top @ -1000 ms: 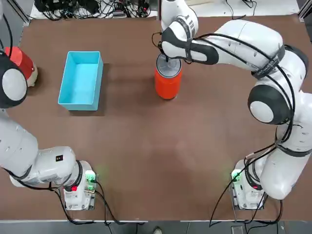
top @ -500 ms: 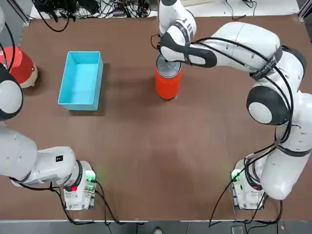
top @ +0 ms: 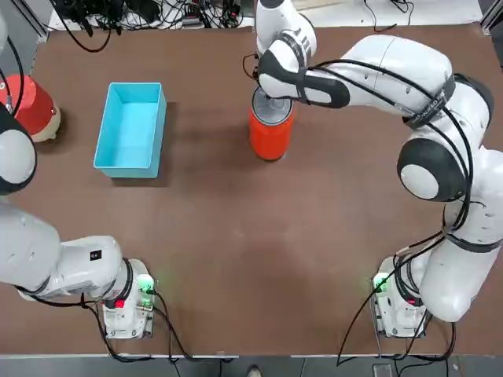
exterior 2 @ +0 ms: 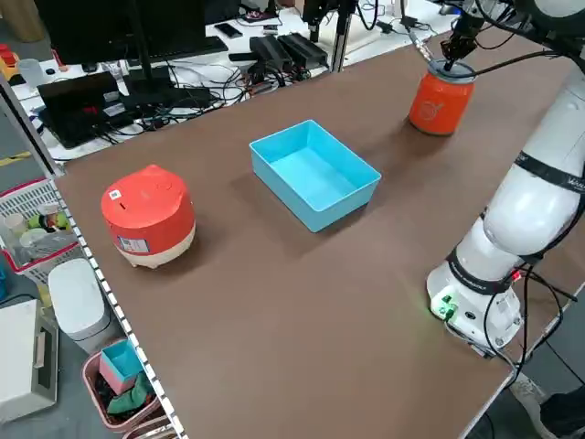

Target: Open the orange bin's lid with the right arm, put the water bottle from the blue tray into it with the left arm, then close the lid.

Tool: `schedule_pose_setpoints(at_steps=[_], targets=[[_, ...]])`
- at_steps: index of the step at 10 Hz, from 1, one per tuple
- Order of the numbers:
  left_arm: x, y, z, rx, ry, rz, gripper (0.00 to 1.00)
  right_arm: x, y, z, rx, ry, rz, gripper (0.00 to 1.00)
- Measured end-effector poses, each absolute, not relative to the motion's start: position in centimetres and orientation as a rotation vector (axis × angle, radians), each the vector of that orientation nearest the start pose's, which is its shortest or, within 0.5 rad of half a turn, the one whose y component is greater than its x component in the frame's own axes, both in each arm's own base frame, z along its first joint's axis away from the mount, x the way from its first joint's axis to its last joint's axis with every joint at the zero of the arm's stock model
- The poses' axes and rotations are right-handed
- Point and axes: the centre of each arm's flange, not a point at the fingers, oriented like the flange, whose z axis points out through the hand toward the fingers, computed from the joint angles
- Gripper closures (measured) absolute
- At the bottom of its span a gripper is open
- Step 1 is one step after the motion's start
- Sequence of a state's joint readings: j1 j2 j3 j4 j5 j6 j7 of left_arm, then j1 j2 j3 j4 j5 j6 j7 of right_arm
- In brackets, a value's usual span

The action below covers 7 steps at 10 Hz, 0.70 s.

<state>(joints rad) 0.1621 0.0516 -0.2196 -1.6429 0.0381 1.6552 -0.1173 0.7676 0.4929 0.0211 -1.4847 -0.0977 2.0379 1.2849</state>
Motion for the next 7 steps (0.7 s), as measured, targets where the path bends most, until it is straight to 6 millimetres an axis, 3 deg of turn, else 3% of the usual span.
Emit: schedule_pose_setpoints(at_steps=[3,5,7], targets=[[57.5,-2.8,58.2,-3.113,-0.080,0.012,0.00,51.0,47.1,42.9,-3.057,0.743,-0.152,0.99],[57.5,-3.2,58.4,-3.114,-0.072,0.004,0.00,52.9,42.4,46.1,-3.104,0.723,-0.122,0.99],[57.5,-3.3,58.6,-3.114,-0.056,0.000,0.00,55.6,36.1,49.3,-3.125,0.686,-0.089,0.99]])
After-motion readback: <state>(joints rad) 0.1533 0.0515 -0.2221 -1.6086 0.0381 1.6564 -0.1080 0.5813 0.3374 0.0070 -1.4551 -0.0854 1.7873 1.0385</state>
